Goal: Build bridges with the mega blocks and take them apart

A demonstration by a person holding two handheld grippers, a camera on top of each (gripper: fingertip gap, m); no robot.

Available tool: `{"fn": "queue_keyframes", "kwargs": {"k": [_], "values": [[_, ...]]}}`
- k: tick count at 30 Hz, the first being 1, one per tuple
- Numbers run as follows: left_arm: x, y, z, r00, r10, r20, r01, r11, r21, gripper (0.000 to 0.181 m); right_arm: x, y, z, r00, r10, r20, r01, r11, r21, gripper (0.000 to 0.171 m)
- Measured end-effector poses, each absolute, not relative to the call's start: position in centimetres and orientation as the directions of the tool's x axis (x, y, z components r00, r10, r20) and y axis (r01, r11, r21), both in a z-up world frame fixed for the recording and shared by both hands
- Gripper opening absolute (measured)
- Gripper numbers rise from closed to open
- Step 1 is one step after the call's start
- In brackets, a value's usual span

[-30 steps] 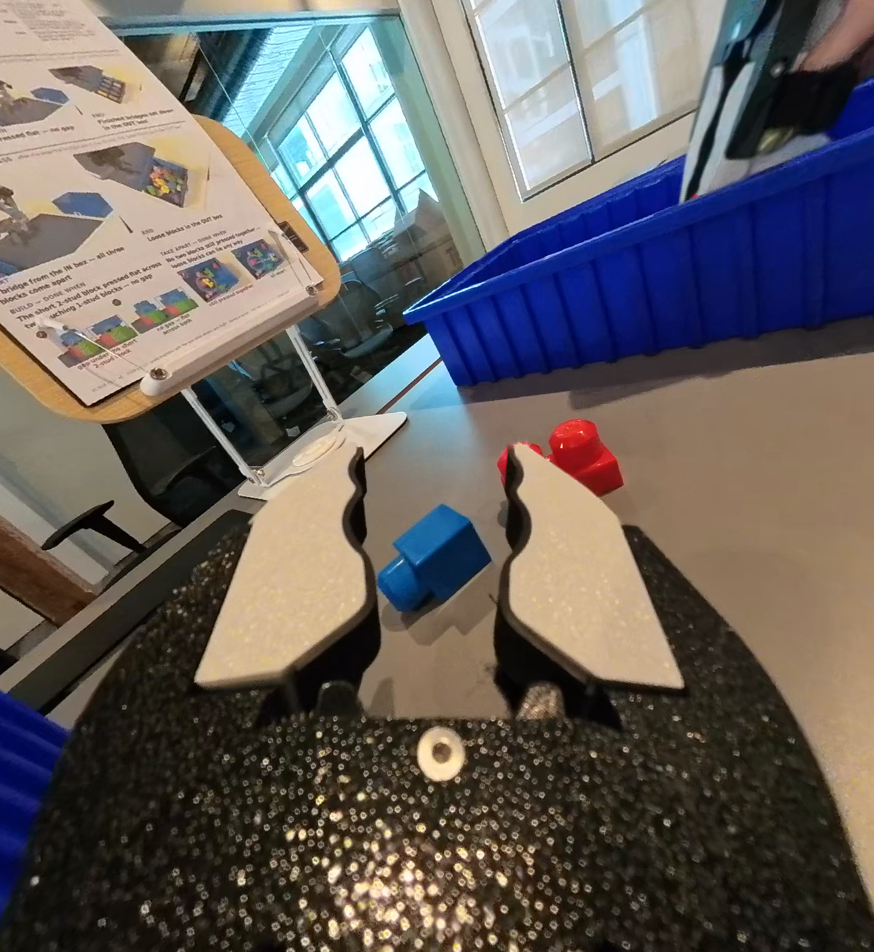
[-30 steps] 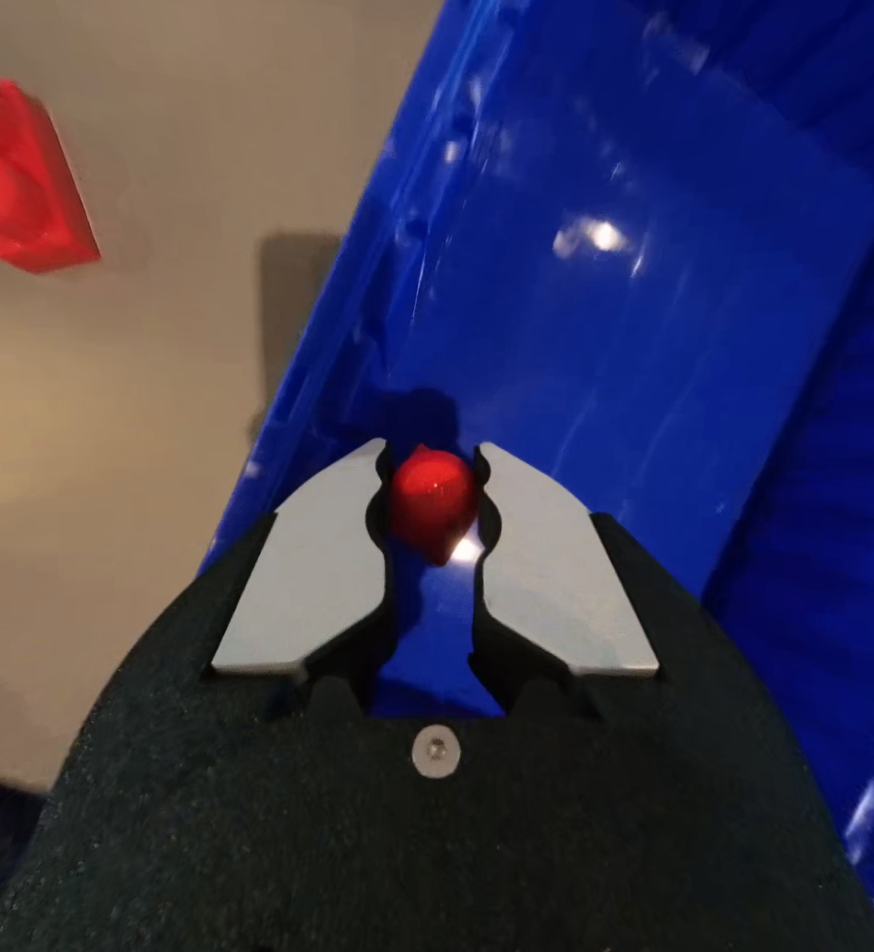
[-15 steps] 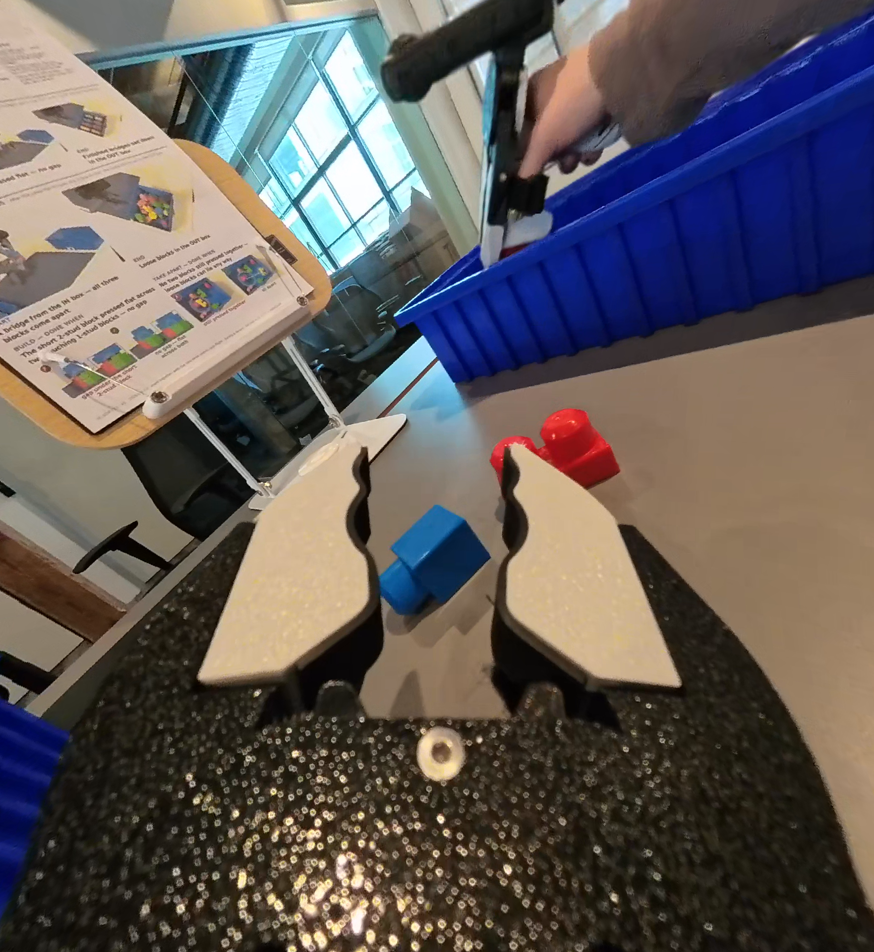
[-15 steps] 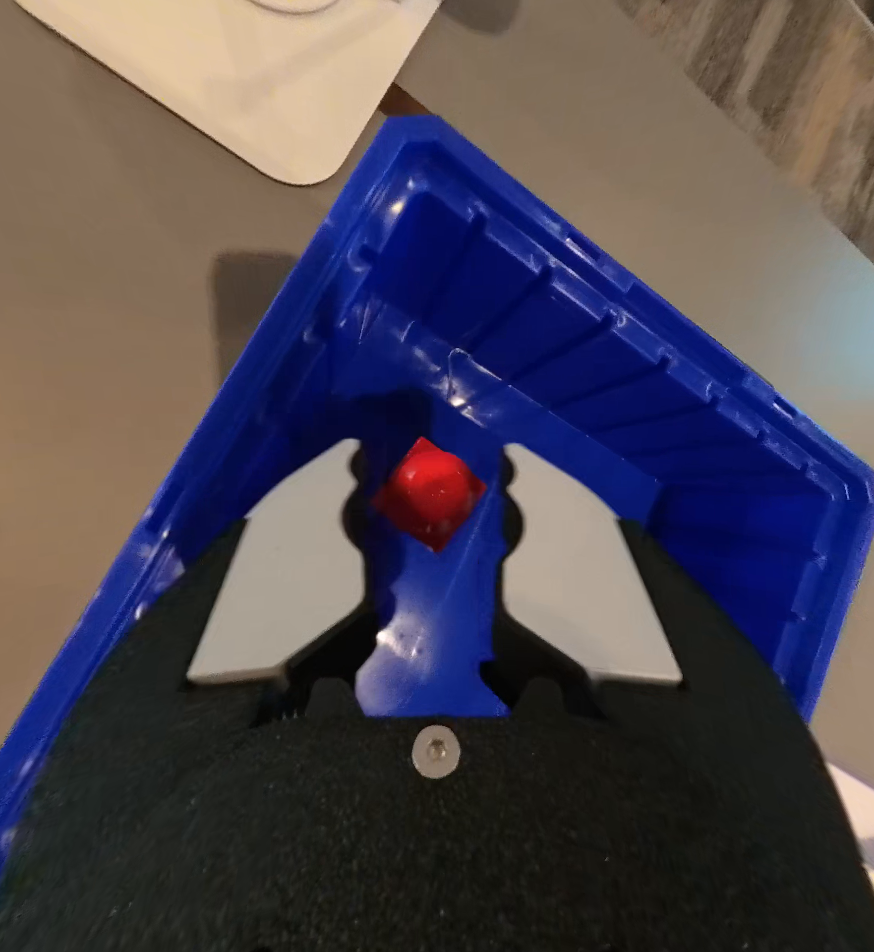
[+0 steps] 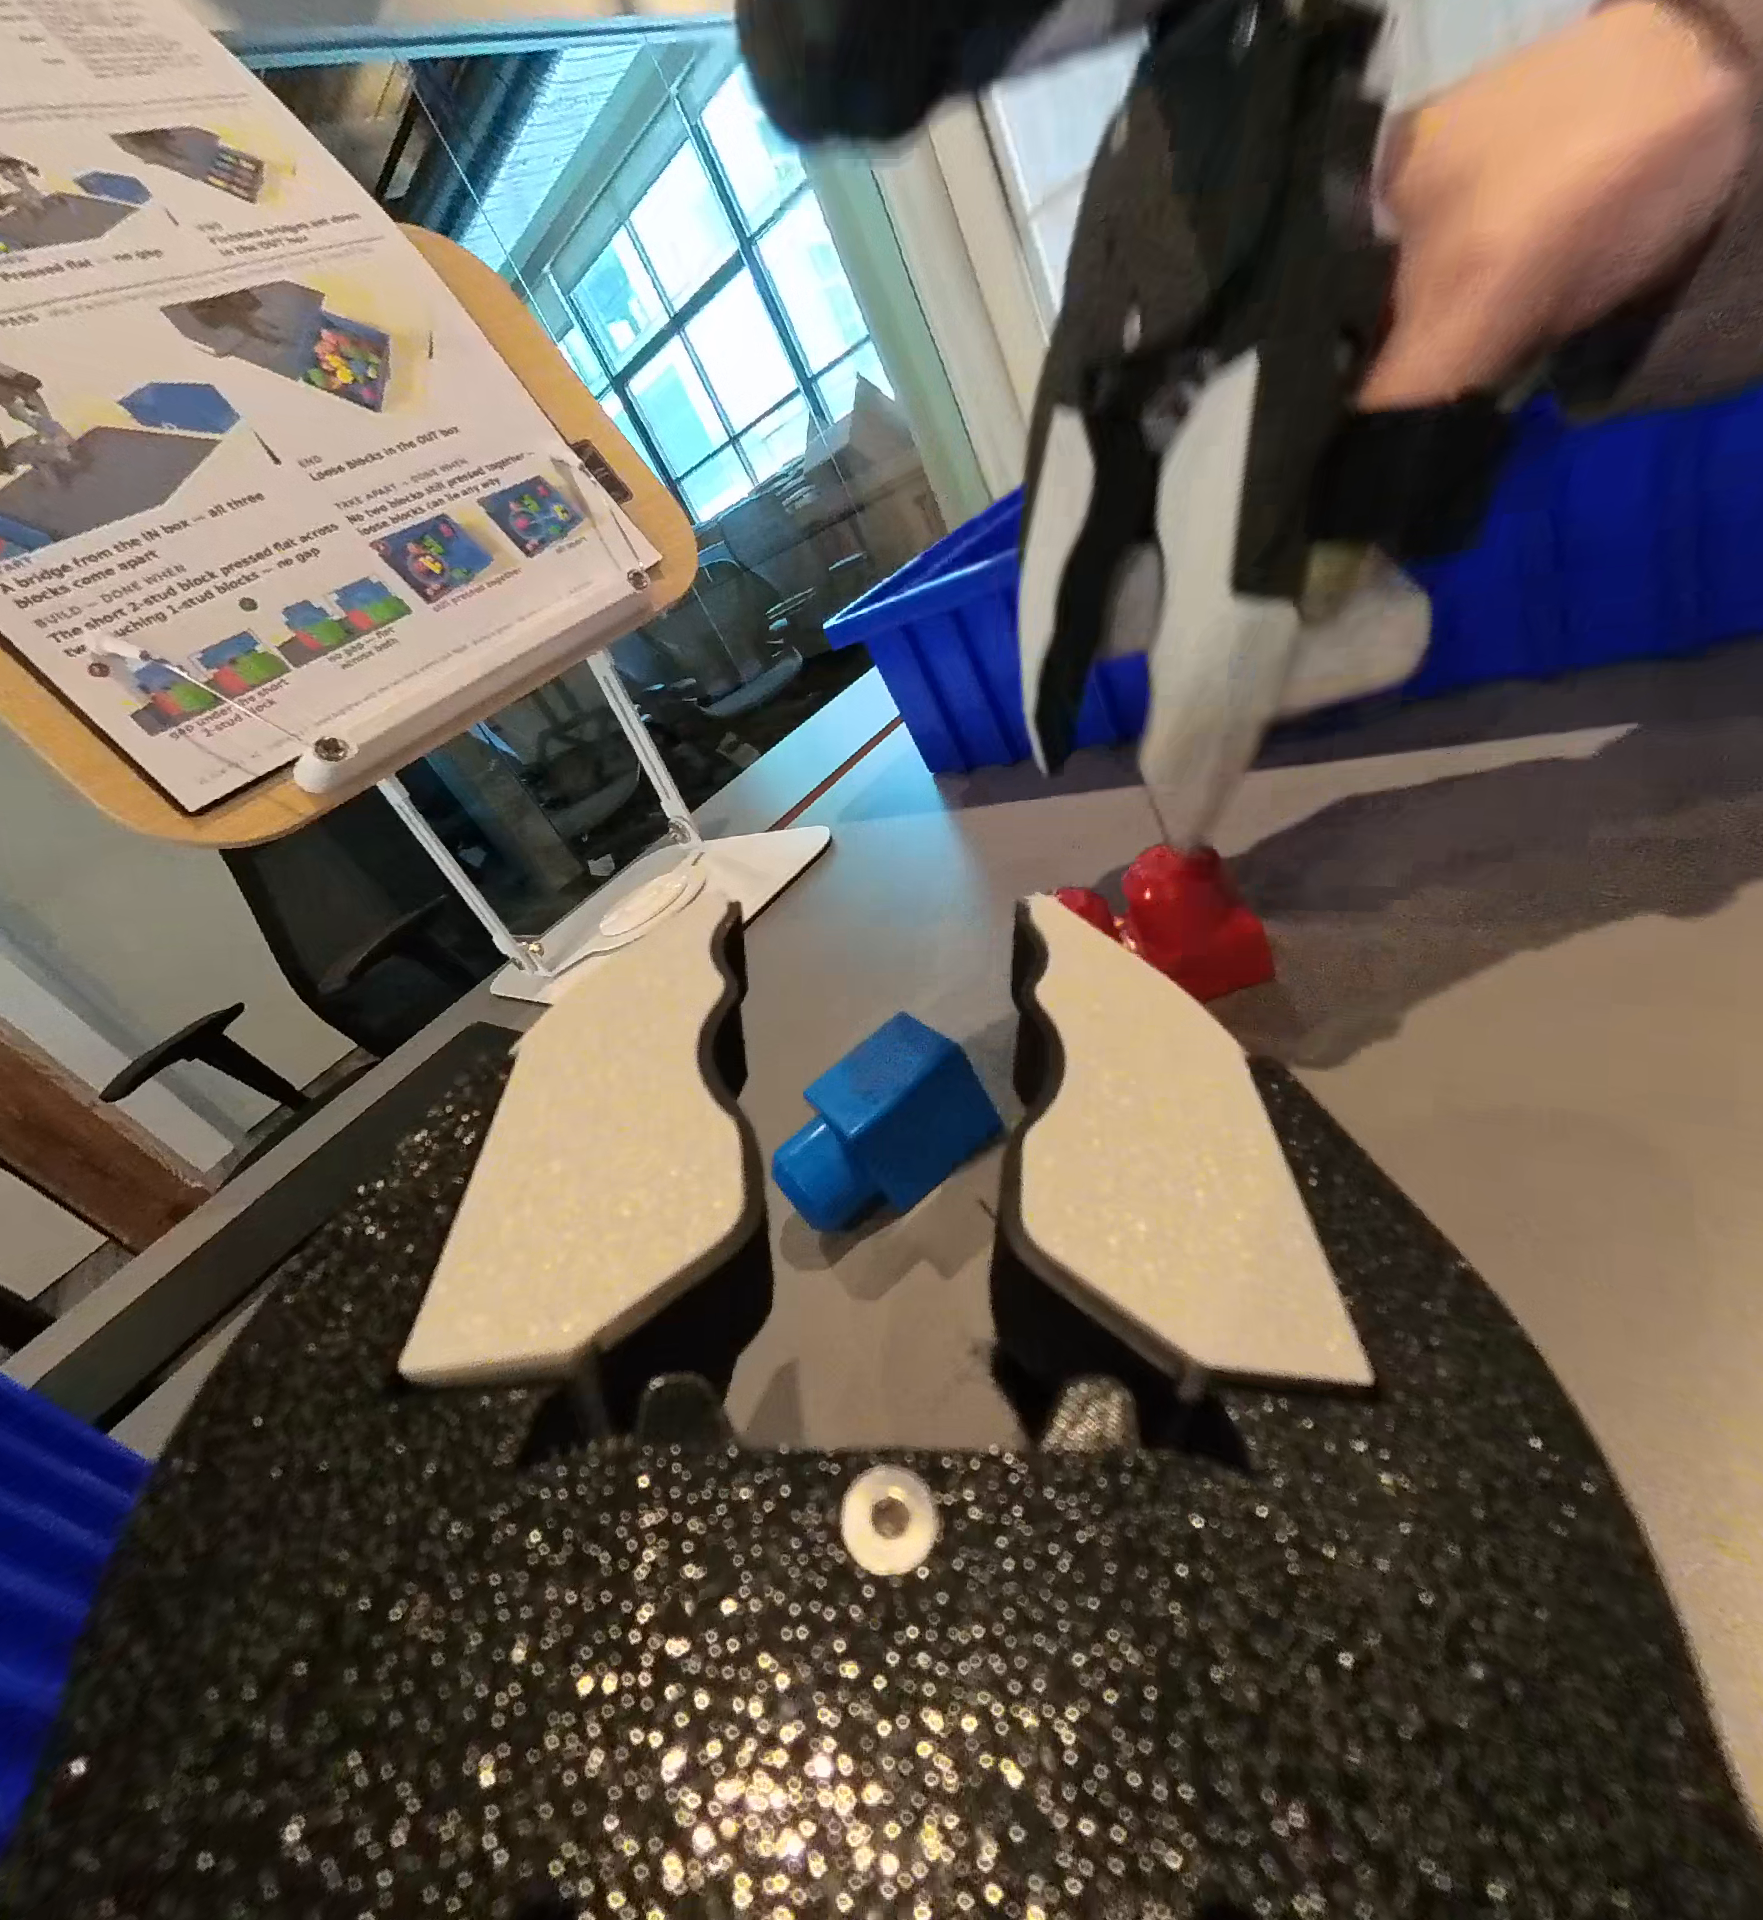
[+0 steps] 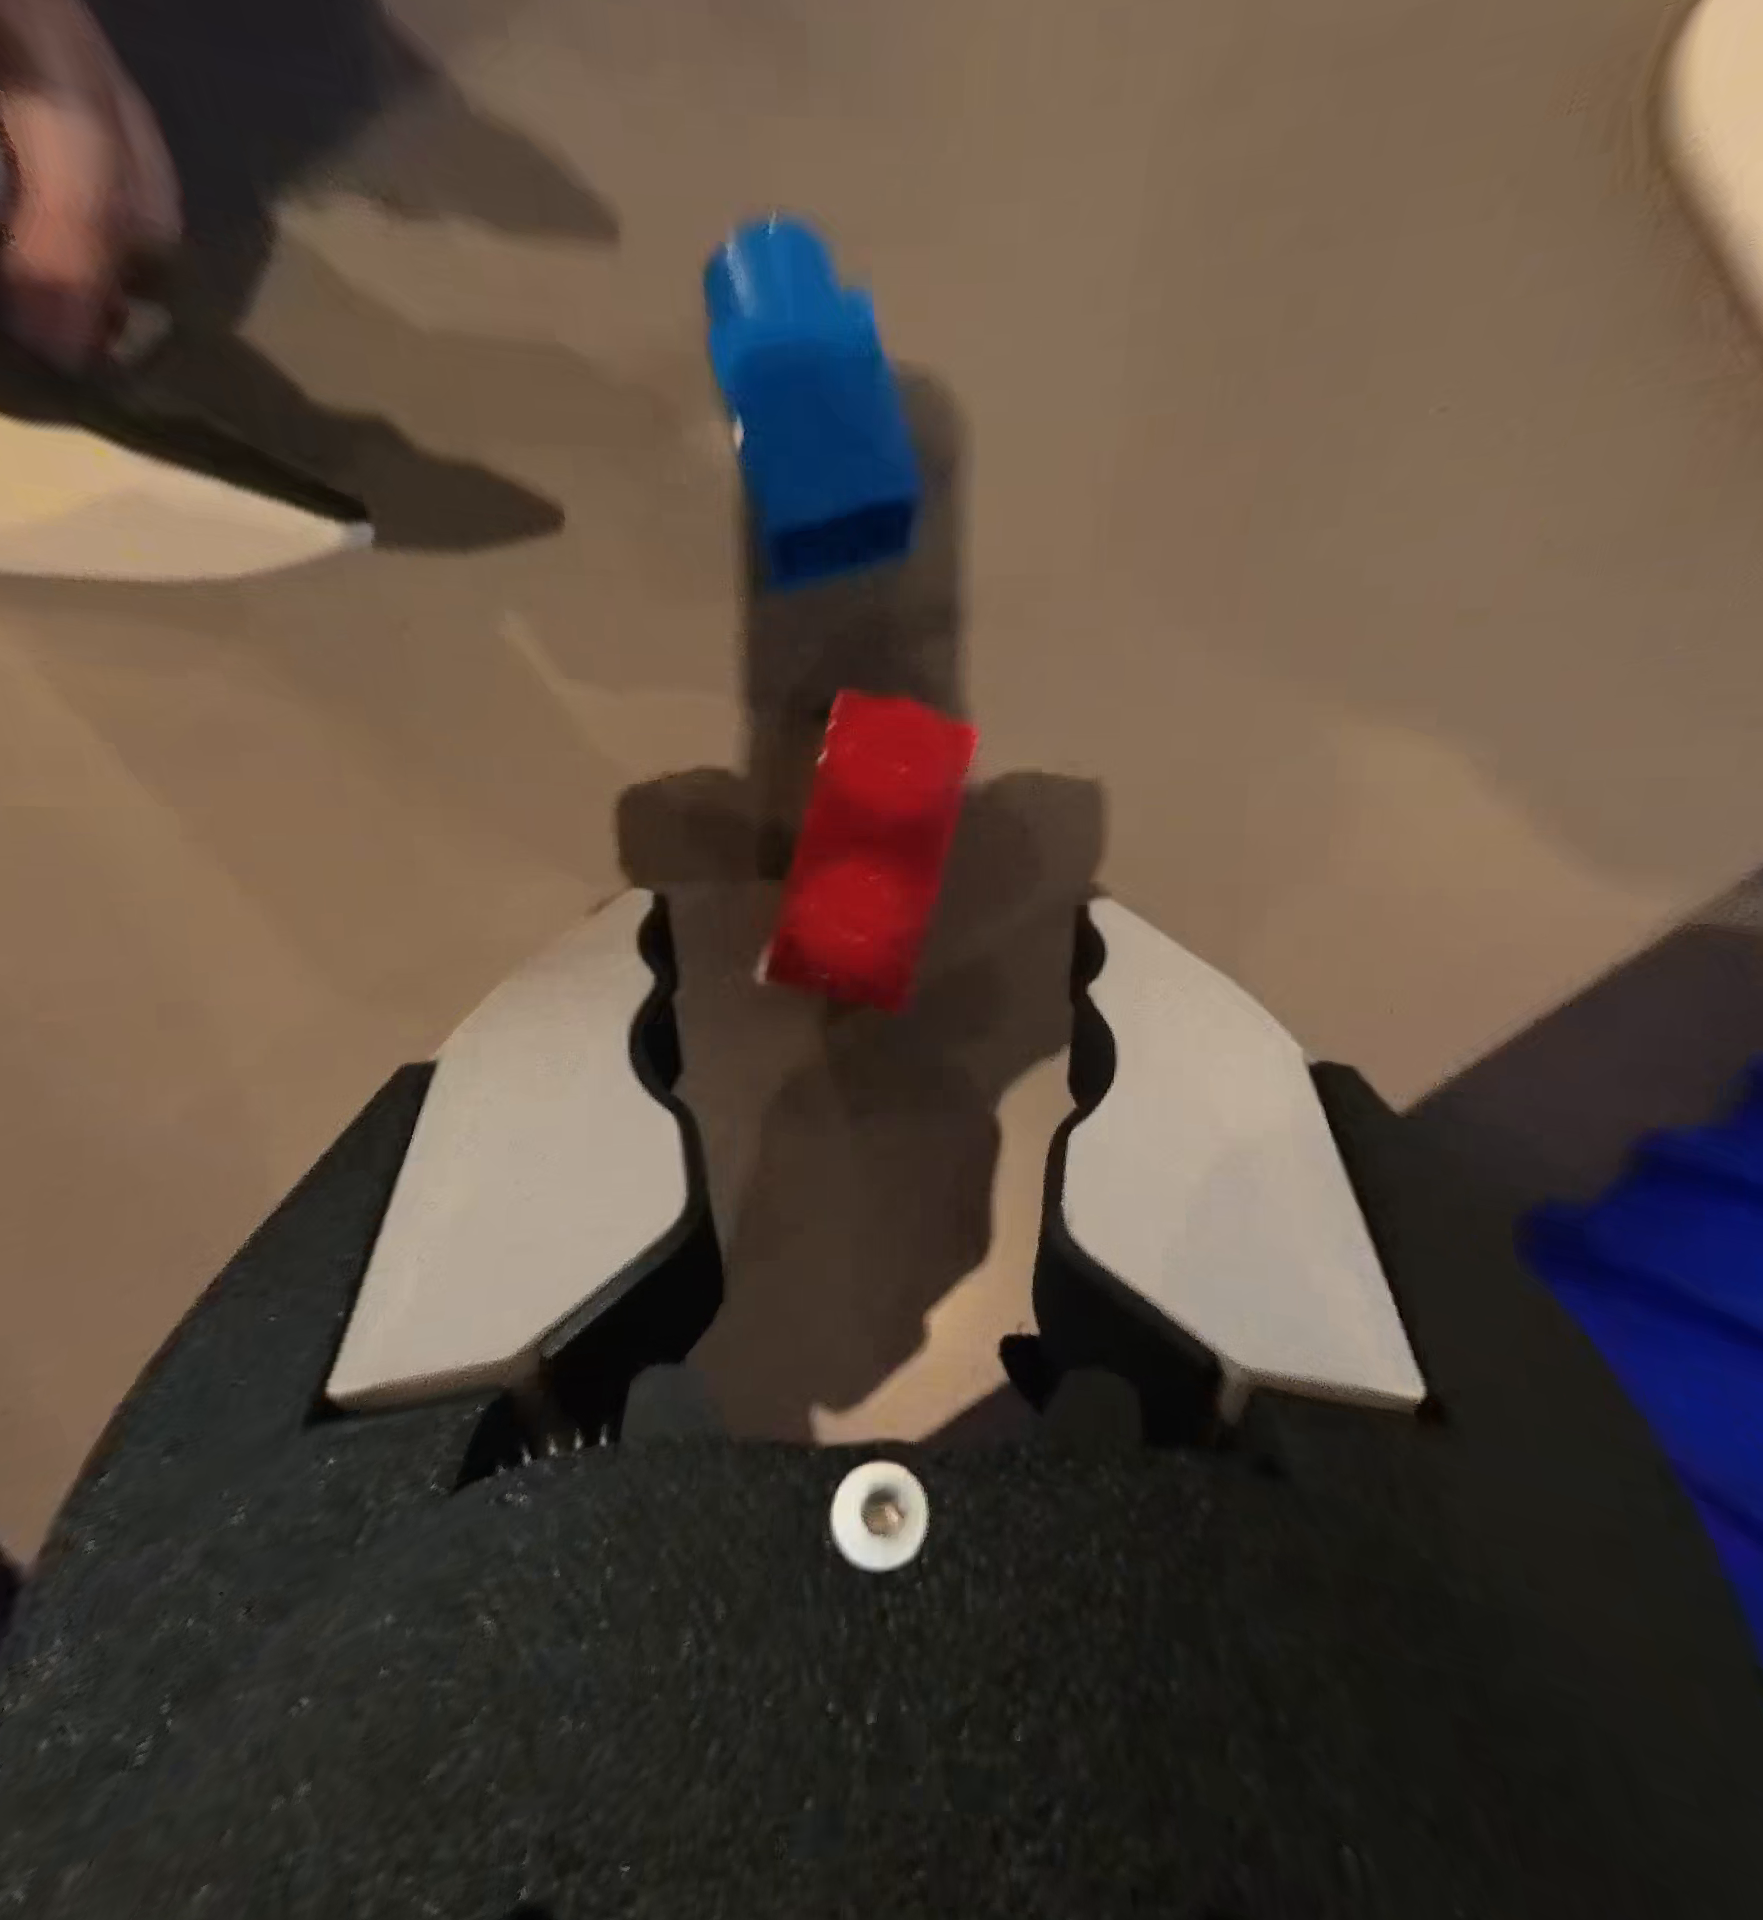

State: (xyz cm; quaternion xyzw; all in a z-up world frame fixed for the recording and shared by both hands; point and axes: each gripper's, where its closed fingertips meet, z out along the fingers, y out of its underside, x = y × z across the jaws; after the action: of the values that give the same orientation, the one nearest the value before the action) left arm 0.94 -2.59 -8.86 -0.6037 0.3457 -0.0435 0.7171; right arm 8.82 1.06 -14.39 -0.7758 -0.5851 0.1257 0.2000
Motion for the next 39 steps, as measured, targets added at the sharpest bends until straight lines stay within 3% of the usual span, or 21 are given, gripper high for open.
{"fn": "queue_keyframes", "kwargs": {"k": [4, 7, 9, 13, 17, 20, 25, 29, 31, 34, 39], "values": [[1.2, -2.7, -8.9, 0.746, -0.480, -0.462, -0.370, 0.278, -0.887, 0.049, 8.6, 1.0, -16.1, 0.271, 0.960, 0.068, 0.895, -0.225, -0.384, 0.061], [1.3, -2.8, -9.0, 0.739, -0.479, -0.473, -0.380, 0.284, -0.880, 0.049, 8.6, 0.7, -17.5, 0.282, 0.959, 0.008, 0.904, -0.263, -0.337, 0.062], [1.4, -2.9, -9.0, 0.737, -0.480, -0.475, -0.380, 0.286, -0.880, 0.051, 8.6, 0.6, -17.8, 0.271, 0.962, 0.007, 0.904, -0.252, -0.345, 0.035], [1.2, -2.9, -8.3, 0.761, -0.496, -0.419, -0.315, 0.283, -0.906, 0.074, 8.5, 2.8, -11.2, 0.328, 0.932, 0.151, 0.818, -0.201, -0.539, 0.034], [0.8, -2.2, -8.8, 0.779, -0.510, -0.365, -0.290, 0.223, -0.930, 0.087, 14.9, 9.0, -1.3, 0.601, 0.746, 0.289, 0.651, -0.247, -0.717, 0.034], [0.7, -2.0, -8.9, 0.786, -0.511, -0.348, -0.279, 0.209, -0.937, 0.090, 22.1, 13.7, -1.2, 0.747, 0.599, 0.287, 0.603, -0.428, -0.674, 0.034], [0.8, -2.0, -9.0, 0.782, -0.507, -0.363, -0.293, 0.214, -0.932, 0.090, 25.9, 16.2, -7.2, 0.809, 0.571, 0.139, 0.542, -0.632, -0.555, 0.034], [0.7, -2.0, -8.9, 0.784, -0.502, -0.365, -0.295, 0.216, -0.931, 0.090, 25.2, 16.3, -6.4, 0.825, 0.552, 0.119, 0.497, -0.611, -0.616, 0.052], [0.6, -2.0, -8.9, 0.787, -0.501, -0.359, -0.291, 0.211, -0.933, 0.090, 22.7, 15.2, -4.1, 0.791, 0.601, 0.114, 0.496, -0.521, -0.694, 0.059], [0.5, -1.9, -8.8, 0.795, -0.498, -0.347, -0.278, 0.209, -0.937, 0.090, 15.6, 10.7, -3.1, 0.606, 0.792, 0.070, 0.574, -0.375, -0.728, 0.053], [0.2, -2.0, -8.7, 0.800, -0.509, -0.319, -0.248, 0.204, -0.947, 0.089, 6.6, 4.5, -10.8, 0.264, 0.963, 0.050, 0.814, -0.194, -0.548, 0.061]]}}
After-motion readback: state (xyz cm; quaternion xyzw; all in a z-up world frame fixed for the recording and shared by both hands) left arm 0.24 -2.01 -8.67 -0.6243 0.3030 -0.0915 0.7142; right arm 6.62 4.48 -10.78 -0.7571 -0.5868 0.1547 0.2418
